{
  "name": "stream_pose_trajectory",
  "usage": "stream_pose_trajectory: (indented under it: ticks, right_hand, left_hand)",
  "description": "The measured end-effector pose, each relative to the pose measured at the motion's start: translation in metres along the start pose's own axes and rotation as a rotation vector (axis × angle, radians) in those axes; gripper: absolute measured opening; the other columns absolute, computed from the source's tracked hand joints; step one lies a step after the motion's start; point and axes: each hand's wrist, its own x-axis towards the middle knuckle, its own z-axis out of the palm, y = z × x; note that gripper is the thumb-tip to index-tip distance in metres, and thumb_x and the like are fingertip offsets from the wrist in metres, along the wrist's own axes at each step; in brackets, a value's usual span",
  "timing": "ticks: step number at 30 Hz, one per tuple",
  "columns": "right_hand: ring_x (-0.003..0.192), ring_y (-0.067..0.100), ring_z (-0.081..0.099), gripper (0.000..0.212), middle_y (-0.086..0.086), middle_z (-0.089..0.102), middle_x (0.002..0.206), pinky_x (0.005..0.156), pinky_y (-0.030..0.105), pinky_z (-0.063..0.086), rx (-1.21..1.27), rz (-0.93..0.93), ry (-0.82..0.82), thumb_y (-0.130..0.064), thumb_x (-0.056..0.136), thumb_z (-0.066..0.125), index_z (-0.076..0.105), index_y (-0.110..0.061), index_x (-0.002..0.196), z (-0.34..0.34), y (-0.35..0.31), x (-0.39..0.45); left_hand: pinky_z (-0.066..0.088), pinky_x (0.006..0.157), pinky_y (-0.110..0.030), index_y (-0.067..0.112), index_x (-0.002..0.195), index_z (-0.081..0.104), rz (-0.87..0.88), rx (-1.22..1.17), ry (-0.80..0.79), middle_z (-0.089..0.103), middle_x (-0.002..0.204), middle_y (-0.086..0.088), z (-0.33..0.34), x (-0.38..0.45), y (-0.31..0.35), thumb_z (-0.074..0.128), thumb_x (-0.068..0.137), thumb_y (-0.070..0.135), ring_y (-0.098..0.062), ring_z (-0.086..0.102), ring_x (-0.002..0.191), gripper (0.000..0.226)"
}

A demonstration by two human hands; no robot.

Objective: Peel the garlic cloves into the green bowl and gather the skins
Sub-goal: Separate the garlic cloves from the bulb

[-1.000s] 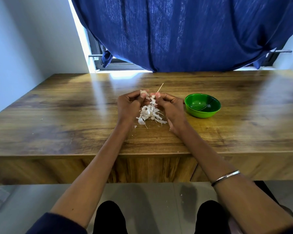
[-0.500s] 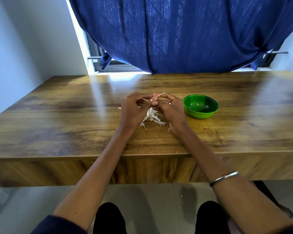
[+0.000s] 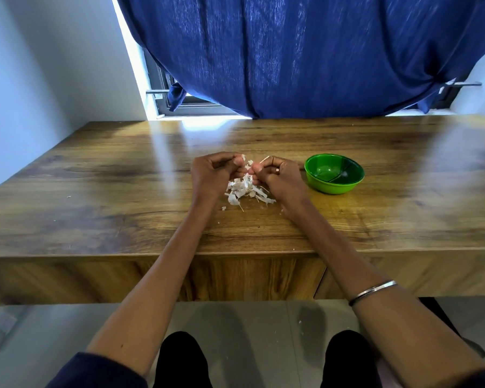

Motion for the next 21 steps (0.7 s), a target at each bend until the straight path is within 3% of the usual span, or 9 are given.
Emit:
stream_pose_trajectory:
  ticks: [3, 6, 9, 13, 16, 21]
  right_hand:
    - [0.071, 0.0, 0.067, 0.028, -0.004, 0.077, 0.091, 0.069, 0.013, 0.055, -0.417, -0.263, 0.113, 0.008, 0.091, 0.062, 0.079, -0.014, 0.091, 0.0029, 0.0038, -0.0047]
    - [0.073, 0.003, 0.064, 0.044, -0.001, 0.075, 0.11, 0.061, 0.012, 0.052, -0.539, -0.281, 0.155, 0.016, 0.087, 0.055, 0.079, -0.016, 0.105, 0.0033, 0.002, -0.0073]
    - [0.061, -0.006, 0.056, 0.05, 0.0, 0.074, 0.117, 0.049, 0.009, 0.045, -0.517, -0.304, 0.197, 0.019, 0.084, 0.051, 0.078, -0.016, 0.108, 0.0022, 0.0037, -0.0059]
    - [0.085, -0.006, 0.068, 0.022, -0.01, 0.076, 0.101, 0.076, 0.014, 0.055, -0.362, -0.406, 0.199, -0.003, 0.093, 0.064, 0.077, -0.015, 0.106, 0.0061, 0.0008, -0.0063]
    - [0.081, 0.0, 0.07, 0.016, -0.007, 0.076, 0.093, 0.071, 0.016, 0.056, -0.317, -0.417, 0.126, -0.015, 0.089, 0.076, 0.076, -0.011, 0.104, 0.0087, -0.0001, -0.0074]
    - [0.079, 0.002, 0.072, 0.005, -0.01, 0.077, 0.087, 0.068, 0.023, 0.058, -0.212, -0.414, 0.152, -0.019, 0.087, 0.079, 0.079, -0.018, 0.092, 0.0044, -0.0019, -0.0075]
  left_hand:
    - [0.059, 0.064, -0.021, 0.001, 0.104, 0.079, 0.081, 0.136, 0.062, 0.078, 0.084, -0.006, -0.0012, 0.0009, -0.0033, 0.073, 0.091, 0.002, -0.01, 0.075, 0.068, 0.014]
    - [0.057, 0.064, -0.017, 0.004, 0.102, 0.079, 0.142, 0.22, 0.045, 0.078, 0.085, -0.006, -0.0005, -0.0009, -0.0027, 0.073, 0.091, 0.001, -0.002, 0.071, 0.065, 0.013]
    - [0.058, 0.065, -0.018, 0.006, 0.098, 0.08, 0.182, 0.24, 0.03, 0.078, 0.084, -0.005, 0.001, -0.0026, 0.0002, 0.074, 0.09, 0.001, -0.001, 0.071, 0.065, 0.011]
    - [0.059, 0.062, -0.021, 0.005, 0.091, 0.078, 0.193, 0.206, 0.022, 0.077, 0.079, -0.003, 0.0024, -0.0029, 0.0041, 0.076, 0.088, 0.002, -0.011, 0.075, 0.066, 0.005]
    - [0.06, 0.062, -0.025, 0.007, 0.089, 0.077, 0.18, 0.172, 0.016, 0.077, 0.082, -0.005, 0.0018, -0.003, 0.0046, 0.077, 0.087, 0.003, -0.017, 0.076, 0.07, 0.005]
    - [0.06, 0.065, -0.029, 0.005, 0.088, 0.074, 0.133, 0.078, -0.054, 0.077, 0.081, -0.011, 0.0024, -0.0028, 0.0051, 0.079, 0.085, 0.002, -0.026, 0.077, 0.071, 0.007]
